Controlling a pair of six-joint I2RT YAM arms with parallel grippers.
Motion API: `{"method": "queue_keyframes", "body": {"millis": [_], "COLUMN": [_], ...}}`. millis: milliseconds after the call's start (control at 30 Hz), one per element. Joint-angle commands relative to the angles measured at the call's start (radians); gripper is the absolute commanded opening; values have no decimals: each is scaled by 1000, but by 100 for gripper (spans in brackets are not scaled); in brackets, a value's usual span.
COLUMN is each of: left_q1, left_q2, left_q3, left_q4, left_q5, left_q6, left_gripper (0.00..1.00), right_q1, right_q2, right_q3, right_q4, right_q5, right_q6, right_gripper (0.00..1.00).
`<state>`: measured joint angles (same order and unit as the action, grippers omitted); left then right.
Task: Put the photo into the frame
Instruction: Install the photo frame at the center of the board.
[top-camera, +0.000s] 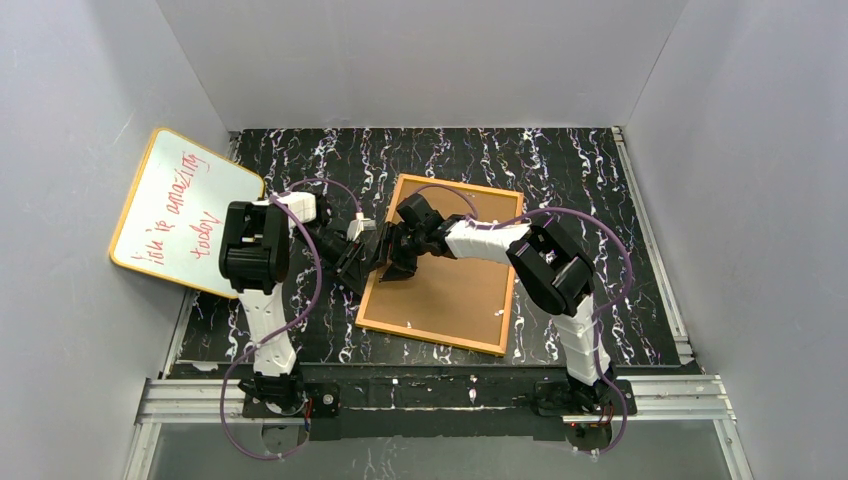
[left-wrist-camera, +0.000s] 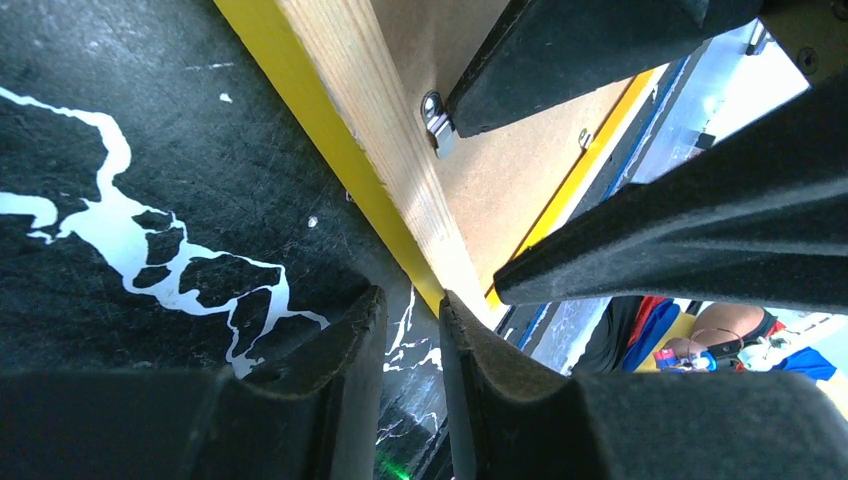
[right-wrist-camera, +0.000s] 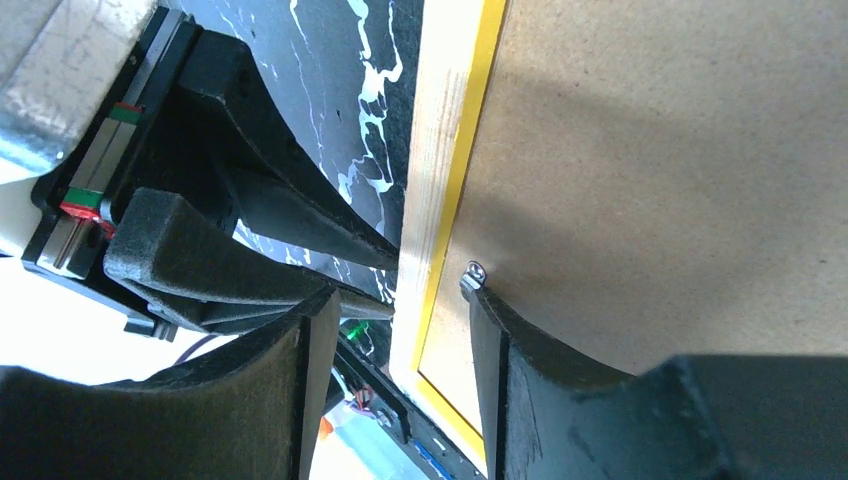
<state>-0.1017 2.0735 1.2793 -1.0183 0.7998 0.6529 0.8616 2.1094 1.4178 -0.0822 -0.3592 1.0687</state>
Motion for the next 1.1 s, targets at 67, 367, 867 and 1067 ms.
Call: {"method": "queue_keyframes", "body": {"millis": [67, 367, 867, 1067], "left_q1": [-19, -50, -73, -75], "left_q2": [-35, -53, -52, -58], "left_q3": [-34, -64, -74, -95], "left_q4": [70, 106, 130, 145], "left_q5": [-28, -35, -51, -47], "left_q6": [8, 11, -1, -7], "left_gripper": [26, 26, 26, 26], "right_q1": [17, 24, 24, 24], "right_q2": [23, 45, 50, 40], "right_q3": [26, 45, 48, 15], "right_q4": [1, 7, 36, 88], "right_q5": [86, 119, 164, 166], "right_q6": [24, 42, 33, 56], "right_gripper": [58, 54, 47, 41]}}
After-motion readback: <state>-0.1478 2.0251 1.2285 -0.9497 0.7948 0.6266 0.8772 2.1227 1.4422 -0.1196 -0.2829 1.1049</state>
